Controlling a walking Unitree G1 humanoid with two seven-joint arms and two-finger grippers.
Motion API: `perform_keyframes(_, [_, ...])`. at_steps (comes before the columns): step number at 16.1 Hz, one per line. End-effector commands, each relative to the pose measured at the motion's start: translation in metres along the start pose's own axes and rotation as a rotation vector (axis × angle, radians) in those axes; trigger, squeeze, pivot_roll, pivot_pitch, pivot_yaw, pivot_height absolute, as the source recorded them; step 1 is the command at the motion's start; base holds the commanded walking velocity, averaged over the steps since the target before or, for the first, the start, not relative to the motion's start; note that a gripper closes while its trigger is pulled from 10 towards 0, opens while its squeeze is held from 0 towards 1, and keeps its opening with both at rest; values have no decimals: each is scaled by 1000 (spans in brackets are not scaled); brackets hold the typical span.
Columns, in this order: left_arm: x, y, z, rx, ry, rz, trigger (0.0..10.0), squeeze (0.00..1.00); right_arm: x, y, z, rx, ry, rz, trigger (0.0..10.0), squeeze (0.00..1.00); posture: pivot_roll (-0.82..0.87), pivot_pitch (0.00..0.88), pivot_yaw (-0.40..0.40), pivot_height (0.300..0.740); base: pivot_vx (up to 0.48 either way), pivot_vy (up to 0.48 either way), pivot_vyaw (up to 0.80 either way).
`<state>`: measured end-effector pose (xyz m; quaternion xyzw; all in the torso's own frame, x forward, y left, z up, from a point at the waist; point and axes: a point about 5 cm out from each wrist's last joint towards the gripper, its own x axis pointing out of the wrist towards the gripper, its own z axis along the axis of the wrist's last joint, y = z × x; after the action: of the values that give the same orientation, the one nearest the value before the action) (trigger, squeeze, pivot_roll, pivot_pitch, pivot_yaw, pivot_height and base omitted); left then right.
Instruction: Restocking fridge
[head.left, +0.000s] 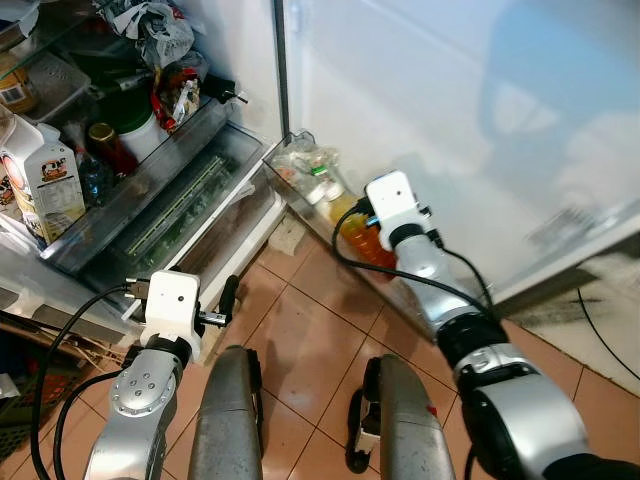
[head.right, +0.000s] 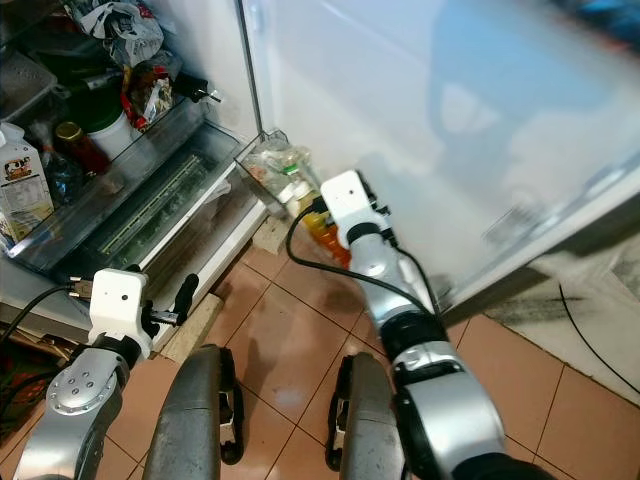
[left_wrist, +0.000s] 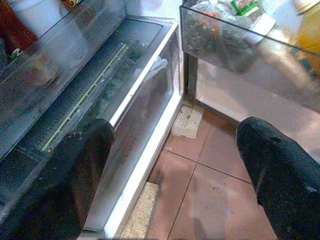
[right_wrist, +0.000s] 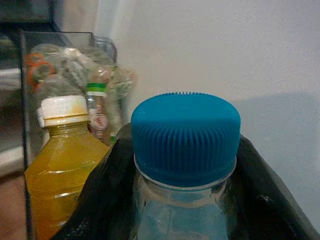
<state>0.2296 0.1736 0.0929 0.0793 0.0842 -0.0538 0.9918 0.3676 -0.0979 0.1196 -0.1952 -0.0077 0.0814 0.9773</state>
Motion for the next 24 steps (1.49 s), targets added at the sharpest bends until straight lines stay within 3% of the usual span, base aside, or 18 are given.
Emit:
perform_keyframes(1, [-2, 1, -6, 5, 33, 7, 10000, 0, -5, 4, -18, 115, 99, -6, 10000, 0, 163, 265, -41, 644, 0, 0, 0])
perform_keyframes(2, [-2, 1, -6, 6, 33, 7, 10000, 0, -5, 6, -18, 157, 102, -13, 10000, 0, 163, 265, -40, 644, 0, 0, 0])
perform_keyframes(6, [0, 1, -7, 9, 35, 6, 10000, 0, -5, 1, -19, 155, 103, -26, 10000, 0, 159, 254, -38, 644, 0, 0, 0])
perform_keyframes(7, [1, 1, -6, 10, 33, 5, 10000, 0, -5, -1, -20, 154, 104, -29, 10000, 133, 159, 253, -39, 644, 0, 0, 0])
perform_keyframes(8, [3, 1, -6, 10, 31, 5, 10000, 0, -5, -3, -20, 165, 103, -32, 10000, 1000, 158, 251, -38, 644, 0, 0, 0])
perform_keyframes(10, [4, 1, -5, 11, 29, 5, 10000, 0, -5, -5, -21, 157, 106, -40, 10000, 1000, 155, 246, -40, 644, 0, 0, 0])
perform_keyframes(17, [8, 2, -5, 12, 24, 13, 10000, 0, -3, -27, -1, 43, -43, -148, 10000, 1000, 147, 224, -32, 644, 0, 0, 0])
perform_keyframes(22, [14, 2, -3, 15, 13, 7, 10000, 0, -5, -45, 39, 79, -283, -202, 10000, 1000, 132, 204, -22, 644, 0, 0, 0])
perform_keyframes(24, [15, 2, -3, 13, 10, 10, 10000, 0, -10, -48, 43, 61, -318, -198, 10000, 1000, 129, 197, -20, 644, 0, 0, 0])
